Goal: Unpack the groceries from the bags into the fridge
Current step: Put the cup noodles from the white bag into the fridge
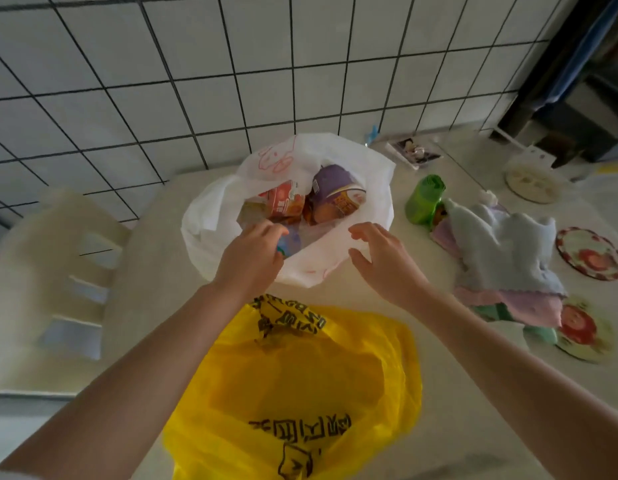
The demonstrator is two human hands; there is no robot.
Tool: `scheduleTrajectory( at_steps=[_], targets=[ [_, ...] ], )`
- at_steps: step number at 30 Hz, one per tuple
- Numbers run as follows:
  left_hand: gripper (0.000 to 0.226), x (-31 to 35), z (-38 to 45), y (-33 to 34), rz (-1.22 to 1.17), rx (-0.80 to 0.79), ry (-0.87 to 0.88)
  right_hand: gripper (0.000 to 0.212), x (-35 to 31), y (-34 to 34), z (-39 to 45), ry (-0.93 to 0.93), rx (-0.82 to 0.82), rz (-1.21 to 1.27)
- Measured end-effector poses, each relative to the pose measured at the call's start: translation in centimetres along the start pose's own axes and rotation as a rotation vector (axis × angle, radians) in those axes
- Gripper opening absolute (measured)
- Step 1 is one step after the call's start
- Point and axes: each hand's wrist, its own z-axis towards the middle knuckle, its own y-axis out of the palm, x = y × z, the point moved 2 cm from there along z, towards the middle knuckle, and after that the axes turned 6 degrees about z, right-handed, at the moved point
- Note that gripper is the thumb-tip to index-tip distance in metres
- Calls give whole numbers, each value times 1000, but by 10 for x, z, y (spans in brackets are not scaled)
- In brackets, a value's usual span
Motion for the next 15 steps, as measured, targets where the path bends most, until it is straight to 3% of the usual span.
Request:
scheduleTrajectory(
  at_steps=[6,10,15],
  targets=[
    [39,-10,77,10,333,-67,203,32,24,-14,87,-129,-78,-129],
    [55,-21,123,23,482,-161,311,34,39,-13,141,-216,-144,-246],
    [45,-43,165,42,647,-248,476,40,52,-7,196,-399,-201,-508]
  ],
)
